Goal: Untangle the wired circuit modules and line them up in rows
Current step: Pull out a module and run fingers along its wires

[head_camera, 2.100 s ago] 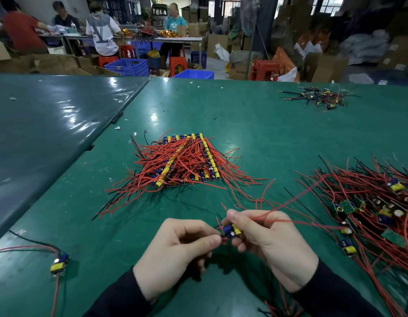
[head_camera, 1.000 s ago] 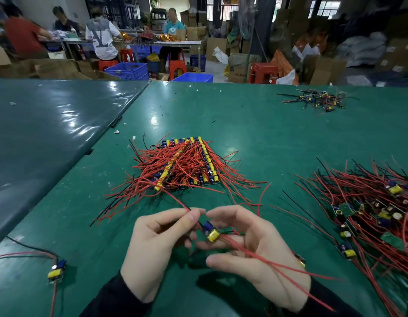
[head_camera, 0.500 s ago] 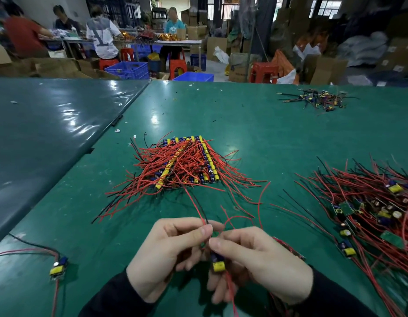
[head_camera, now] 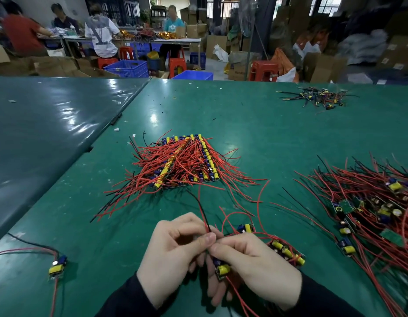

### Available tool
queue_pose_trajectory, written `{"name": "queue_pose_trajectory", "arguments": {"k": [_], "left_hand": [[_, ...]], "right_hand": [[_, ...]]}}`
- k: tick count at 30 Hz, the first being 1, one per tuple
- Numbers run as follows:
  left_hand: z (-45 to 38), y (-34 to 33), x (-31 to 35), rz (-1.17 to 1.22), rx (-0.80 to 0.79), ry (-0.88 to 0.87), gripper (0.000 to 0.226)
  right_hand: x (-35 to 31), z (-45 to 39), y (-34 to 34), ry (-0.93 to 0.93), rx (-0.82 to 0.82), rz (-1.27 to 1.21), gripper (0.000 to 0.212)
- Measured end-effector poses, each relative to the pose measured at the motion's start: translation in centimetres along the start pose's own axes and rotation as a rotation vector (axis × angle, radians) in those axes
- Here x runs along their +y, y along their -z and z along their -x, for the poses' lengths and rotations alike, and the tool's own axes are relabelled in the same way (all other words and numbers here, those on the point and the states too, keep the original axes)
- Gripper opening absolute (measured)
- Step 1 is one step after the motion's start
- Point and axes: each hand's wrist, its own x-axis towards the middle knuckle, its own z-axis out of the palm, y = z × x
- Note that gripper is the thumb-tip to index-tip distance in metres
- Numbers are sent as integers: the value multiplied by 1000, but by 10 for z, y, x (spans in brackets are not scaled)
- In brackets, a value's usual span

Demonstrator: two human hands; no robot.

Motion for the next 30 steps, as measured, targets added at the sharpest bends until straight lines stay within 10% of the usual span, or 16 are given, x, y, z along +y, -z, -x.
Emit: {"name": "queue_pose_trajectory", "arguments": {"k": [20,30], "left_hand": [[5,-8,-2,-403,-7,-50,16],[-2,-3,-6,-21,76,113,25]], "right_hand": [[7,1,0,-17,99,366,38],[4,0,-2,-24,4,330,34]]}}
